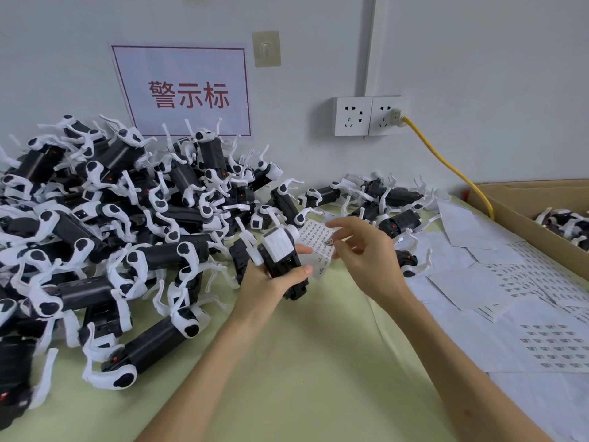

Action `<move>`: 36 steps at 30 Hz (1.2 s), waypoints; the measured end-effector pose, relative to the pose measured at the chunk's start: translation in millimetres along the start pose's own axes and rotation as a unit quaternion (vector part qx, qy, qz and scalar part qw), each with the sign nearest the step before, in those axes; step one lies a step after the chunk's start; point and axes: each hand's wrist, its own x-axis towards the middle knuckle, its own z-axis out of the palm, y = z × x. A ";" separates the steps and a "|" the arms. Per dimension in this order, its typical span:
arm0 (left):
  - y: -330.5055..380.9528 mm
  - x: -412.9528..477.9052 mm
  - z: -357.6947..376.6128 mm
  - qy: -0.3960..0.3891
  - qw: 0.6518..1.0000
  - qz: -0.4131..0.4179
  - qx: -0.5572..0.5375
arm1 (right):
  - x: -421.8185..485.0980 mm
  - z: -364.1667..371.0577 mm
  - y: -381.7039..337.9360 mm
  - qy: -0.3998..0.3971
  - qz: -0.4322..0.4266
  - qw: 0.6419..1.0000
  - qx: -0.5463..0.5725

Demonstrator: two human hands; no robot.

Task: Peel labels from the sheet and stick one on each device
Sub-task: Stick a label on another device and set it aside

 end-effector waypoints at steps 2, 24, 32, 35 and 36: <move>-0.4 -0.5 -0.1 -0.012 1.000 0.004 -0.006 | -1.0 1.0 0.2 -0.015 -0.014 1.000 -0.016; 0.9 -4.2 1.4 -0.078 0.995 -0.004 -0.064 | 1.8 -0.3 -0.4 -0.083 0.175 0.966 0.173; 3.5 -5.3 1.2 -0.076 0.996 -0.011 -0.044 | 1.0 -0.8 -2.8 -0.098 0.207 0.948 0.223; 3.8 -4.7 1.8 -0.080 0.995 -0.008 -0.051 | 1.0 -1.1 -3.6 -0.105 0.210 0.946 0.225; 3.2 -4.3 1.8 -0.080 0.995 -0.006 -0.052 | 0.8 -1.2 -3.8 -0.104 0.209 0.947 0.222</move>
